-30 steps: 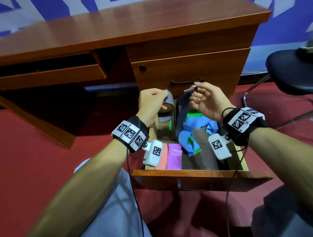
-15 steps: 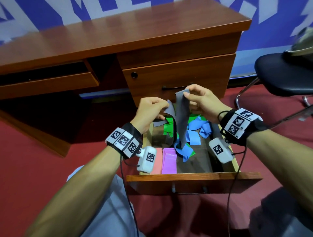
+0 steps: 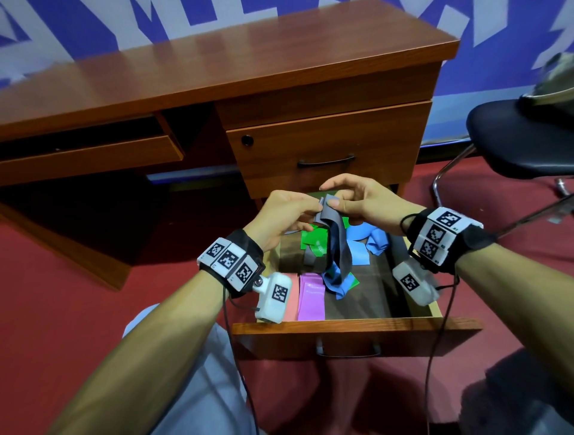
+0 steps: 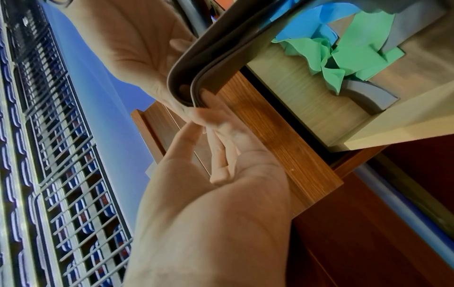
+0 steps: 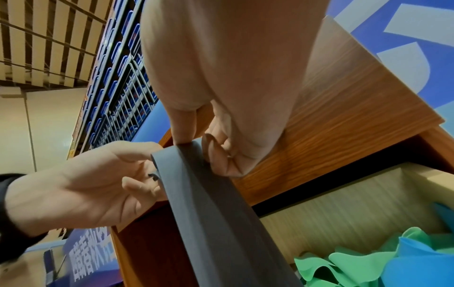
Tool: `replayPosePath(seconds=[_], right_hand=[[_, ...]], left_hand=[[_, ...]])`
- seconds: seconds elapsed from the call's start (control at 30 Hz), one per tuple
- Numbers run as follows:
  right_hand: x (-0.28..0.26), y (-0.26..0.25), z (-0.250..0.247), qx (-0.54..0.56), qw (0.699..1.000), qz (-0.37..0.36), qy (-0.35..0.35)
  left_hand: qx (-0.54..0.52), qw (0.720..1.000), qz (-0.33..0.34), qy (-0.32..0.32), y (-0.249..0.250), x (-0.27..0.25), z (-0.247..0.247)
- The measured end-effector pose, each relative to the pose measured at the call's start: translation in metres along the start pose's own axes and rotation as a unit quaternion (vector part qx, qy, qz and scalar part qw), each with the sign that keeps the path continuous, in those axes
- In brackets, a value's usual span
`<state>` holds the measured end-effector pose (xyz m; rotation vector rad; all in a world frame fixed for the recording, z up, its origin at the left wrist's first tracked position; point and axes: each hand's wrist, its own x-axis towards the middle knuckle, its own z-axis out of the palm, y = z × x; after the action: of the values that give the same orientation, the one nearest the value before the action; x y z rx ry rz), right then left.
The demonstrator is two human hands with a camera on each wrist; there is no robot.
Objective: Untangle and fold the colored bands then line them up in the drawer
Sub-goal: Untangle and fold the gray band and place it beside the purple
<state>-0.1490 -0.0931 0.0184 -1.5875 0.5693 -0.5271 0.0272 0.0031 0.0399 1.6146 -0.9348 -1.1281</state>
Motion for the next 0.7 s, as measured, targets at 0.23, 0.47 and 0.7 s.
replayPosePath(seconds=[0.23,0.47,0.7], right_hand=[[0.0021,0.0019,-0.0050,0.049,0.998,0.013,-0.021],[0.0030,0.0026,-0.0049,-0.043,0.999,0.007,-0.029],[0.0010,0.0007,-0.0065,-0.063,0.997,0.005,-0.048]], left_hand=[[-0.062,0.996,-0.050,-0.031,-0.0005,0.0001,-0.0045],[-0.077,0.993,-0.081,-0.024,-0.0042,0.0012,-0.0038],[-0.074,0.992,-0.094,-0.032,-0.0025,-0.0007,-0.0037]])
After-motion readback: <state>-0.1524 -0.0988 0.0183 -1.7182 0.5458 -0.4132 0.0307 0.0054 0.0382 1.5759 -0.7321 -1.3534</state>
